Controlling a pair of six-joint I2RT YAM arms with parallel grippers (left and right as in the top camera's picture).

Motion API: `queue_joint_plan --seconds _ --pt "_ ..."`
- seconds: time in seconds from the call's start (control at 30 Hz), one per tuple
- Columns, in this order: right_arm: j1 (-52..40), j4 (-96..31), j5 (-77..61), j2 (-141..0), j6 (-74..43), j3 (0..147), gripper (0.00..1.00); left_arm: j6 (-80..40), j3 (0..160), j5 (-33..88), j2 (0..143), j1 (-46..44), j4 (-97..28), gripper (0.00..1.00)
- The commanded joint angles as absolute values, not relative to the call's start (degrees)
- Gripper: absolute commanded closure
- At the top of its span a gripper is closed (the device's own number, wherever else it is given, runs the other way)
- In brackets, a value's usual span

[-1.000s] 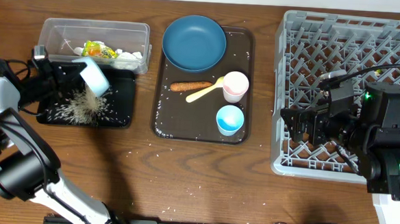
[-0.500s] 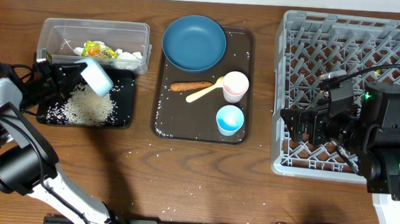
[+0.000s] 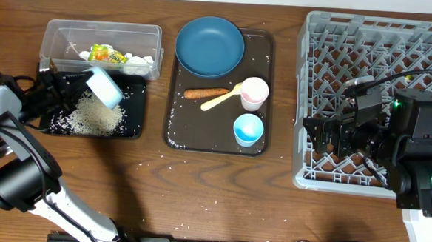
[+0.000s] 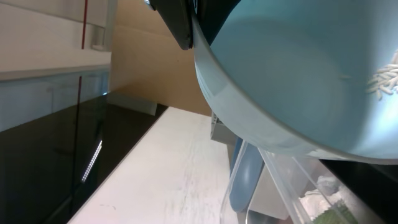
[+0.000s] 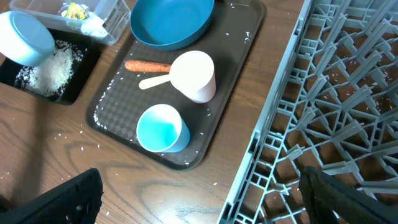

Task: Sort waste into correct bins and load items into the dishwasher rack
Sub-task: 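Tip the rice bowl over the black tray to pour out rice, then set the emptied bowl back on the brown tray with the left gripper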

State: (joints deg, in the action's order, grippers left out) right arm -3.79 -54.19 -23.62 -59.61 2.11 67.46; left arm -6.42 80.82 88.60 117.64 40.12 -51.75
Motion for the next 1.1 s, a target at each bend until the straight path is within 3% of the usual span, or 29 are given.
queue_joint_plan --seconds 0.0,0.23,0.37,0.8,1.07 --pt "-4.91 -54.11 -24.23 -59.66 1.74 68.51 0.01 -6.90 80.47 90.11 117.10 40.82 -53.41 0.94" --pt "-4.91 -53.95 -24.25 -59.66 1.74 68.51 0.01 -3.42 80.47 90.11 116.49 40.69 -58.76 0.94" --pt "-4.91 -53.80 -24.25 -59.64 1.72 68.51 0.01 -2.59 80.47 88.88 116.16 41.25 -52.86 0.94" --pt "-4.91 -53.30 -24.25 -59.66 1.72 68.51 0.01 -0.01 80.49 89.10 108.51 37.10 -56.53 0.94" --pt "-4.91 -53.08 -24.25 -59.66 1.72 68.51 0.01 -0.12 80.49 62.76 92.62 22.06 -56.95 0.94"
